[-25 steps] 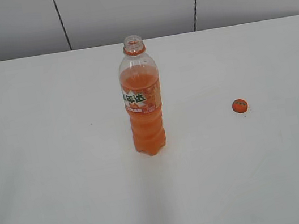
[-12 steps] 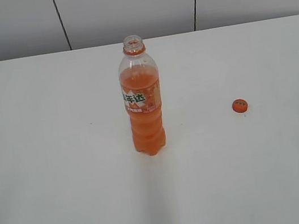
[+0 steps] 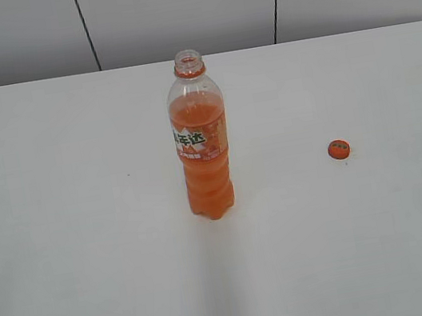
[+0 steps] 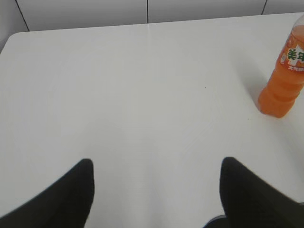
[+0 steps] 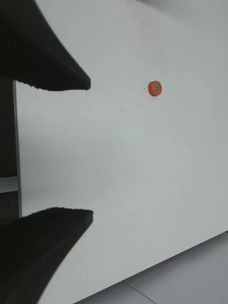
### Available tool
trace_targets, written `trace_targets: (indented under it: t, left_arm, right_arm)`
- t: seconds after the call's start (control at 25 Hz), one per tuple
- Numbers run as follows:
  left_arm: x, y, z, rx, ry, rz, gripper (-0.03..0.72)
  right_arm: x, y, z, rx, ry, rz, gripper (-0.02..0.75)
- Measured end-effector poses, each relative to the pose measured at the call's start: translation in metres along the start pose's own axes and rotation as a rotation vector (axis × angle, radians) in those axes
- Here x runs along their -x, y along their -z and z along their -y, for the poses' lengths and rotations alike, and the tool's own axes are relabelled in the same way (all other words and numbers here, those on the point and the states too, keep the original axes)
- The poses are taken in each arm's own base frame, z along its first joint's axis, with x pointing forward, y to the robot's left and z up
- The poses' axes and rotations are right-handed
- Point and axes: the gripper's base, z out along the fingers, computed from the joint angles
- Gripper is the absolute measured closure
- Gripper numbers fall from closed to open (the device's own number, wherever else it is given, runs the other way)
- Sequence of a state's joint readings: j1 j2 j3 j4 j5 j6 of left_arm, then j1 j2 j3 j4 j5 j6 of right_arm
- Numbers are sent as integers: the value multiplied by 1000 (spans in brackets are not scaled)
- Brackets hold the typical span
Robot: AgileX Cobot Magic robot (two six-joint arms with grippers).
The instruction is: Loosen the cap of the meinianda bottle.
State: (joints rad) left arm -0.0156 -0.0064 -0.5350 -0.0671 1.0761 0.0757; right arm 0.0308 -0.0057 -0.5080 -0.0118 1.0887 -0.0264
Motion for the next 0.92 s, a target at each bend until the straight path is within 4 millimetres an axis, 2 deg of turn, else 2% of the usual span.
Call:
trace_targets:
  t: [0.92]
  left_arm:
    - [0,0,0,0,0,0,206]
  right_arm:
    - [0,0,0,0,0,0,160]
